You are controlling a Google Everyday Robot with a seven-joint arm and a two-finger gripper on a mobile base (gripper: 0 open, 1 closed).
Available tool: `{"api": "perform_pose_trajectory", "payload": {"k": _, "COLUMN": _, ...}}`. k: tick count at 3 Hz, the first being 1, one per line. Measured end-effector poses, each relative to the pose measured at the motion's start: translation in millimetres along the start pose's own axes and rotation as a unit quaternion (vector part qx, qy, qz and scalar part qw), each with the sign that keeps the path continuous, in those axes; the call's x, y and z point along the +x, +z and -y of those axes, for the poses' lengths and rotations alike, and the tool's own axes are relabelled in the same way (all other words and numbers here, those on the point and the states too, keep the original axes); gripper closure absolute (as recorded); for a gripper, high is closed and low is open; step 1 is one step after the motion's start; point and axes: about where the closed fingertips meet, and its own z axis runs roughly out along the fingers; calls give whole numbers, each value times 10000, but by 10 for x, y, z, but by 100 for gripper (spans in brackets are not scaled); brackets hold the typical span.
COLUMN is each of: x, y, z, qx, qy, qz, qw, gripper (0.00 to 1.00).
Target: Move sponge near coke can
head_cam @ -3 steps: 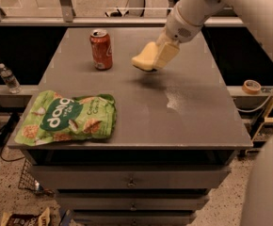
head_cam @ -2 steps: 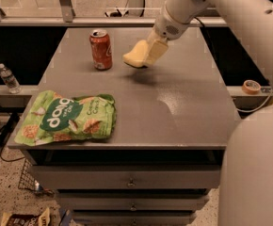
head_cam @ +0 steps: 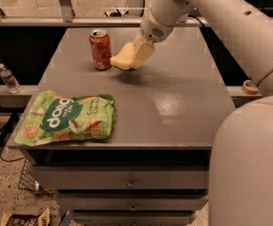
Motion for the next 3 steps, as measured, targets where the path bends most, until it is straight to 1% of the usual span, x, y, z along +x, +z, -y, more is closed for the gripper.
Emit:
{"api": "perform_pose_trajectory", "payload": {"k": 1, "x": -110, "y": 354, "z": -15, "qx": -230, "qy": -148, "qz": -91, "qw": 9996, "gripper": 100}}
{"api": "perform_pose_trajectory", "payload": {"k": 2, "x": -137, "y": 458, "z": -1, "qx": -295, "qy": -164, "qz": -76, "qw": 9994, "gripper": 98}}
{"api": "perform_pose_trajectory", "payload": {"k": 3, "x": -138, "y": 488, "z": -9, "qx": -316, "qy": -166, "qz": -78, "qw": 9993, "gripper": 74}}
